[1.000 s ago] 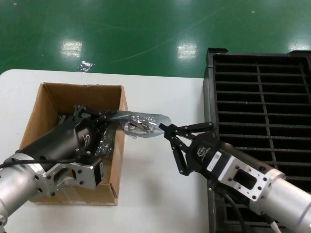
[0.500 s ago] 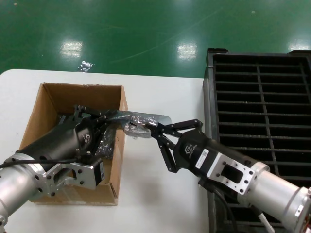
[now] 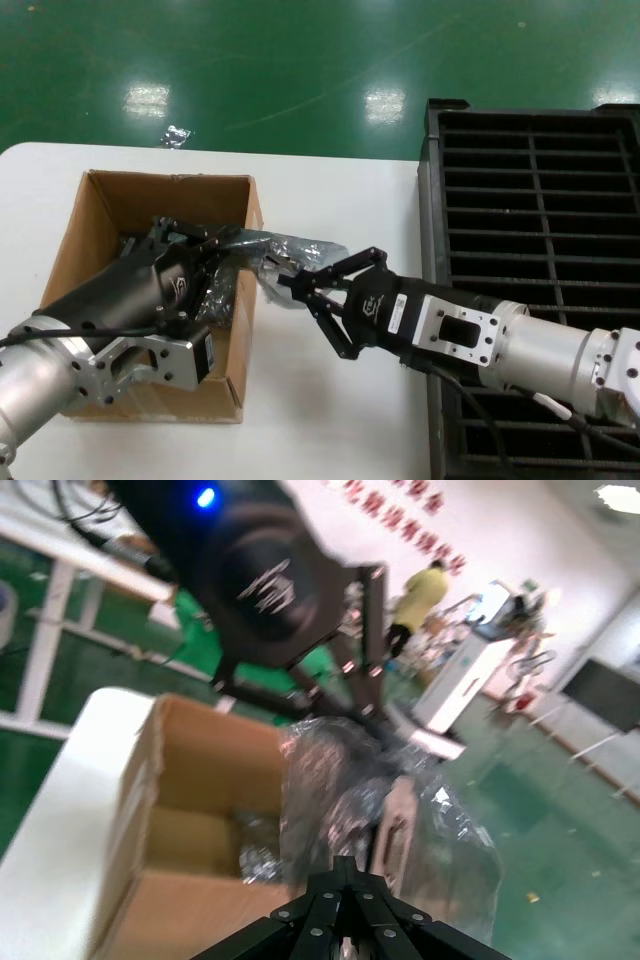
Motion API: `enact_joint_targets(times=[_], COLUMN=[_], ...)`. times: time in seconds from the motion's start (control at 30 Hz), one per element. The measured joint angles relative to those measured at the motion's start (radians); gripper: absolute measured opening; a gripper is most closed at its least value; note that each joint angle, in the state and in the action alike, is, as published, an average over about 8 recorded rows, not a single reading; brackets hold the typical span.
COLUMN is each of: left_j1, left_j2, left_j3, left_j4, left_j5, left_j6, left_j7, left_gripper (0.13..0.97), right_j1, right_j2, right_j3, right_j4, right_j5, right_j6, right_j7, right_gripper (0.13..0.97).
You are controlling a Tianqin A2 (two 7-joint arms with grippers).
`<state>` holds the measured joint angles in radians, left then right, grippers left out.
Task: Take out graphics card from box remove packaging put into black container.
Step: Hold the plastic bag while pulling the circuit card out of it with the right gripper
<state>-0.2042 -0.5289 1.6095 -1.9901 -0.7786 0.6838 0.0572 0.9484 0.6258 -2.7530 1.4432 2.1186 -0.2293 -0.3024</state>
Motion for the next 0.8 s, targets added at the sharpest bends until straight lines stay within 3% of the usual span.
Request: enact_joint_targets(times=[0.27,0.67,0.8], left_j1=[0.0,0.0,0.0], left_j2=[0.0,0.0,0.0], left_j3=[0.0,0.0,0.0], left_j4=[0.0,0.0,0.0], left_j5=[0.0,0.0,0.0], left_j6=[0.0,0.0,0.0], left_j7=[0.0,0.0,0.0], left_gripper=[0.139,0.139,0.139], right_j1=[0.009,-0.083,-0.11], right_j2=[-0.024,-0.101,-0.132], right_j3=[0.041,0.253,0.317], right_j4=[-0.038,-0.075,-0.086], right_j5=[-0.28,-0.457,-0.483], right_j6=[-0.106,-0.212,-0.241], right_j7=[0.234,0.297,0.293], right_gripper=[0.154,0.255,0.334])
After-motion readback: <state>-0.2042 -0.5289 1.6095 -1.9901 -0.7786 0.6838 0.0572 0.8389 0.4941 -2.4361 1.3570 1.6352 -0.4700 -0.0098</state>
